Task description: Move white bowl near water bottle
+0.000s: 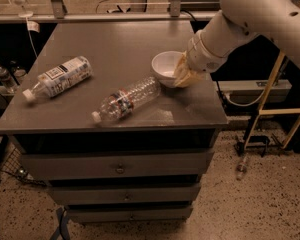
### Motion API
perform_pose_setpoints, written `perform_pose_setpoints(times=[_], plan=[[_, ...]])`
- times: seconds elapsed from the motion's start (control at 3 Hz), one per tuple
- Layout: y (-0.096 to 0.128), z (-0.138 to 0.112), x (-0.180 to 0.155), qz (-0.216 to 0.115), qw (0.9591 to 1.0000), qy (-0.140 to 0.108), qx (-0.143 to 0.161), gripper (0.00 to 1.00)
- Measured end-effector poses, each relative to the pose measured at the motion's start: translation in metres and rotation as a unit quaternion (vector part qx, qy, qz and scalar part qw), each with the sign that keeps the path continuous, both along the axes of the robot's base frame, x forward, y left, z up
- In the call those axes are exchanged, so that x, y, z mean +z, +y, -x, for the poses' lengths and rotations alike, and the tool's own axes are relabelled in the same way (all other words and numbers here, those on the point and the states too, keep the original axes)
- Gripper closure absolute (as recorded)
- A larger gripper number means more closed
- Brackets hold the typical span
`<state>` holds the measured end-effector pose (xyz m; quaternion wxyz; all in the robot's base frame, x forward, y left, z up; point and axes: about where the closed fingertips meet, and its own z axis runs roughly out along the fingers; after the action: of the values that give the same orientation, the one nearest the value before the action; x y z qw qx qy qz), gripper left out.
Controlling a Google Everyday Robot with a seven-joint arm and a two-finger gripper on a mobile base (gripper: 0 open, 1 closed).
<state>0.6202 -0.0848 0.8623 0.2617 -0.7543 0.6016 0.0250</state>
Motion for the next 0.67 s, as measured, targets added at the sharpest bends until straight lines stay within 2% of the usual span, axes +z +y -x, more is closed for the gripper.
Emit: perform_pose_setpoints(times=[0.33,0.67], plan=[[0.0019,0.0002,-0.0020,0.000,1.0000,0.002,0.002,0.28],[0.0031,0.0003,-0.0032,0.000,1.0000,0.003,0.003,0.05]])
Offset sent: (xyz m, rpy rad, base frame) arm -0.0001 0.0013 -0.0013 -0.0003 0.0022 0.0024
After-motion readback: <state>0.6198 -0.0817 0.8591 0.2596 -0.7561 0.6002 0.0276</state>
